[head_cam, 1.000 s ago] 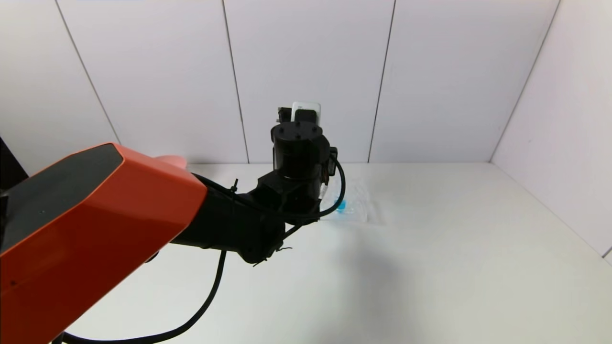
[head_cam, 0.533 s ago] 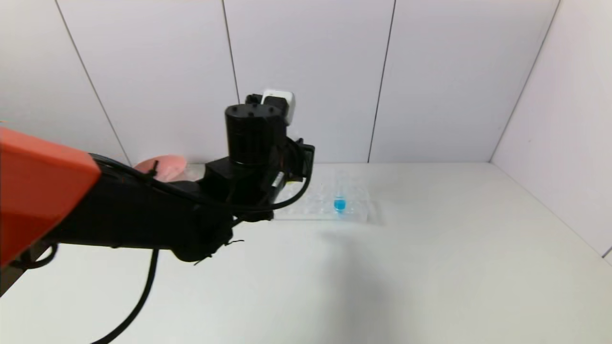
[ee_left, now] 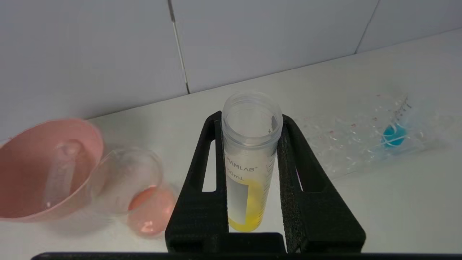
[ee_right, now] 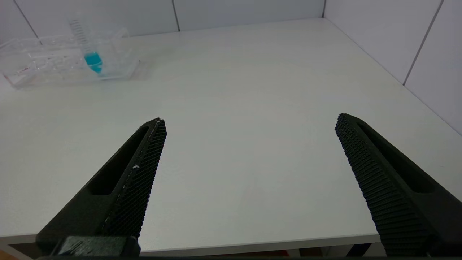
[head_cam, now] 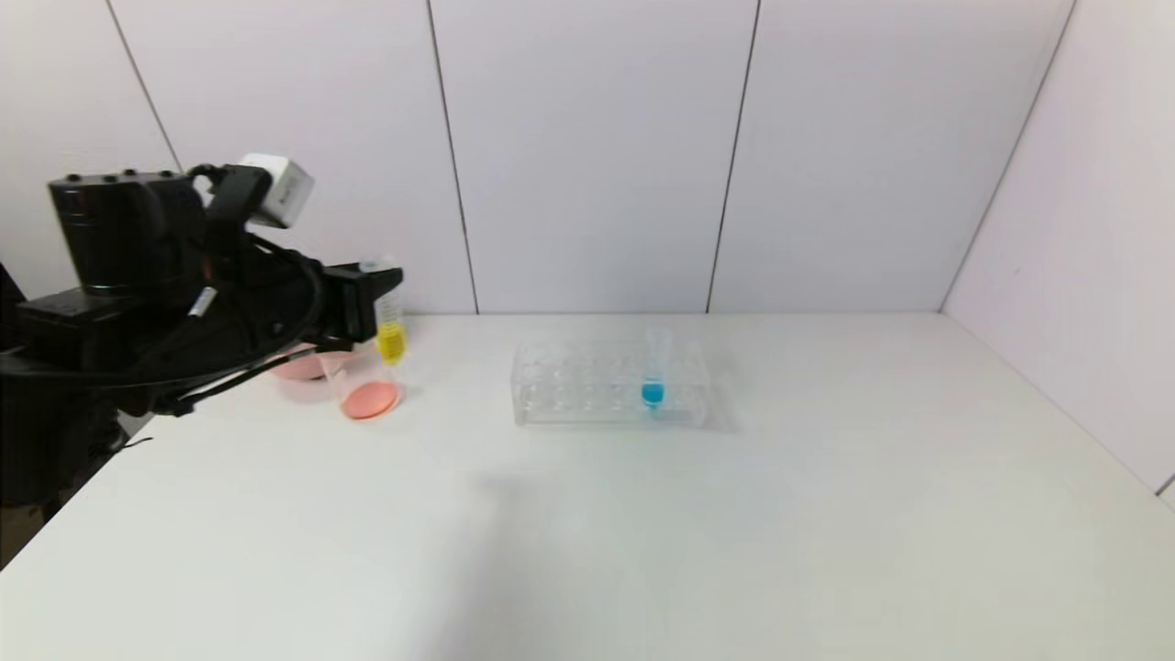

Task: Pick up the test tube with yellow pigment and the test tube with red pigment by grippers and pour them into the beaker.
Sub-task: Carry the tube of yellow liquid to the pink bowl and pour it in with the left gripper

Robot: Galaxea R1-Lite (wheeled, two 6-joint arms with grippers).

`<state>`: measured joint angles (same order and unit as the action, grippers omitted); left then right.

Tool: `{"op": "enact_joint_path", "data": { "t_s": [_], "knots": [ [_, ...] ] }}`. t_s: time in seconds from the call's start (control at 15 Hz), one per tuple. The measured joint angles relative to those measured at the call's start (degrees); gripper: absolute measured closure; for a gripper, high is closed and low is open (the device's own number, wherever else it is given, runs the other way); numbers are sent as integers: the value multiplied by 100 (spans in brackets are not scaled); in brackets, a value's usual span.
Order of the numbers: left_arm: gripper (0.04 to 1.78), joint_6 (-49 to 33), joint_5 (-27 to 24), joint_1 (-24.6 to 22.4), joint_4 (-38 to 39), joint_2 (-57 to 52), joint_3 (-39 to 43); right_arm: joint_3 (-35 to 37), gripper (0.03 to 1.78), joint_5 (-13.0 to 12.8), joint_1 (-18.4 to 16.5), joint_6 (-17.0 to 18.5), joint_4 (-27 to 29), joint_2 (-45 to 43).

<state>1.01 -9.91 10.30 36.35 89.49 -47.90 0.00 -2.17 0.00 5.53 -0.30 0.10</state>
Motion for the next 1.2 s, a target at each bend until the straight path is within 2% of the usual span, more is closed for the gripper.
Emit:
{"op": "enact_joint_path", "data": {
  "t_s": [0.13, 0.33, 0.53, 0.87, 1.2],
  "knots": [
    [140, 35, -883, -874, -129, -219, 199, 0, 10, 0, 0, 5, 0, 0],
    [140, 378, -2107, -1948, -485, -346, 295, 0, 10, -2, 0, 5, 0, 0],
    [140, 1250, -2806, -2523, -1187, -262, 134, 0, 10, -2, 0, 6, -2, 0],
    [140, 2378, -2768, -2598, -2793, 160, -1103, 0, 10, -2, 0, 5, -2, 0],
    [140, 3095, -1943, -2259, -4709, 878, -2804, 0, 10, -2, 0, 5, 0, 0]
  ]
}}
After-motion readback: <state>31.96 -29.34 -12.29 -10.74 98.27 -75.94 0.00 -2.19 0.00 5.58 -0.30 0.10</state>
